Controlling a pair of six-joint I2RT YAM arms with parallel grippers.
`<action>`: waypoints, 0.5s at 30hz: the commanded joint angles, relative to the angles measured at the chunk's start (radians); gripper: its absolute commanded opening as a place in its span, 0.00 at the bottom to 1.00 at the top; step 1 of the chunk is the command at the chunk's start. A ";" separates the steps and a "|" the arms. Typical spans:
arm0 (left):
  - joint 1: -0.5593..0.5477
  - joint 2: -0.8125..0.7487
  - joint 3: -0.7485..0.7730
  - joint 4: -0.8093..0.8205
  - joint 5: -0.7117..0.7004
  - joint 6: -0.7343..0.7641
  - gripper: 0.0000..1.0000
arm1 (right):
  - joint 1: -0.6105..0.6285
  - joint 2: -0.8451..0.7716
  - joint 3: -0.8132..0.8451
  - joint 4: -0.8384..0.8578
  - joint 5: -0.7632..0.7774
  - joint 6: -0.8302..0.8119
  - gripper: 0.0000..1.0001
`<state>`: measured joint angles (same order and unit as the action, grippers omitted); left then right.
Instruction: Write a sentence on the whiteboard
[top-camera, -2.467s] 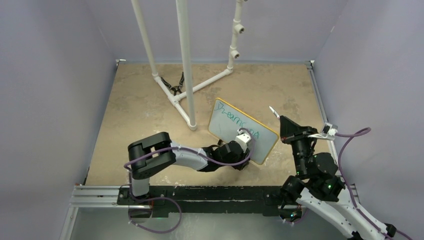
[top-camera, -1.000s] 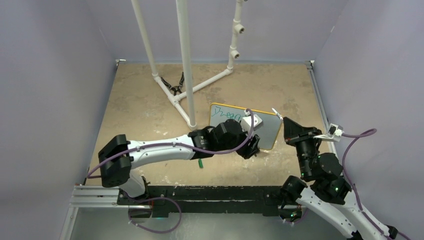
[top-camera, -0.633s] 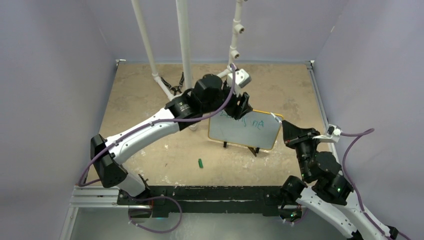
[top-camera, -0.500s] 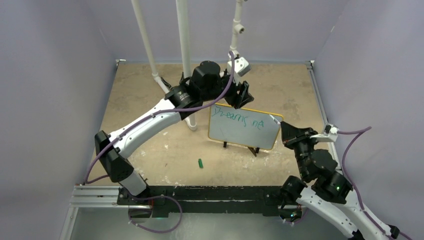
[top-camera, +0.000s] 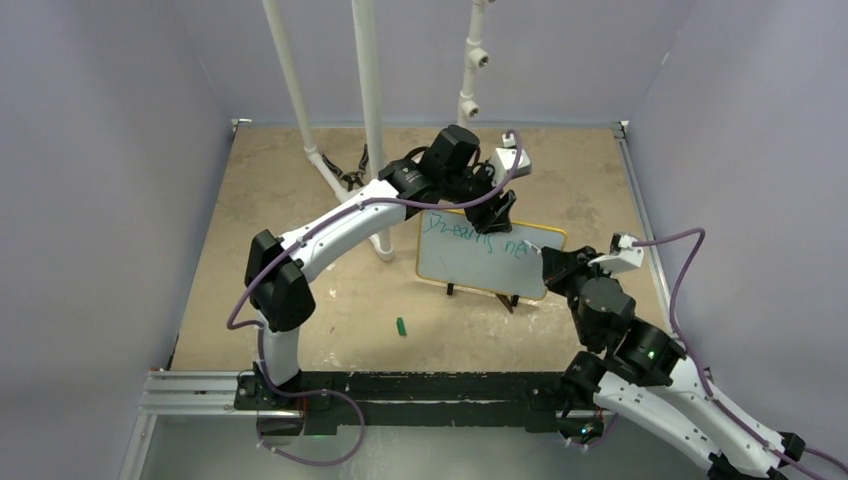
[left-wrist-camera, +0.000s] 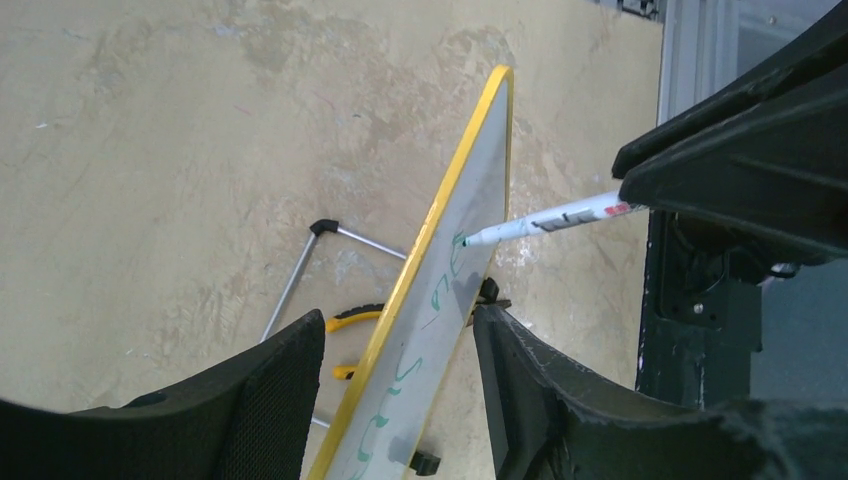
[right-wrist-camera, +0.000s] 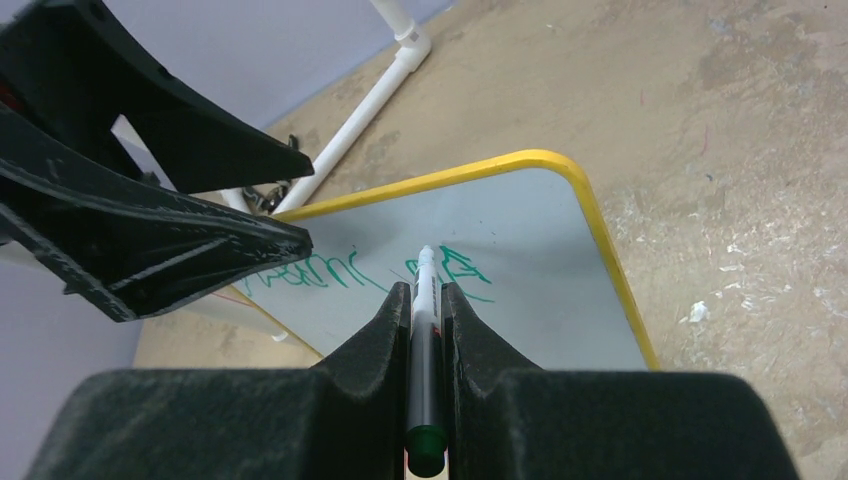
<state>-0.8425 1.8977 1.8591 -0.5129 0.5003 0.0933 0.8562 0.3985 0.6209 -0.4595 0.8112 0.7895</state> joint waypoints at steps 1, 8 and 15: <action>0.001 0.016 0.076 -0.022 0.057 0.076 0.57 | -0.002 -0.017 0.049 -0.008 -0.008 0.024 0.00; 0.001 0.052 0.091 -0.004 0.081 0.074 0.57 | -0.001 0.070 0.116 -0.103 0.000 0.085 0.00; 0.001 0.093 0.080 -0.013 0.110 0.083 0.57 | -0.001 0.140 0.206 -0.160 -0.039 0.074 0.00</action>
<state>-0.8425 1.9717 1.9114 -0.5388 0.5697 0.1509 0.8562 0.5114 0.7471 -0.5762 0.7967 0.8516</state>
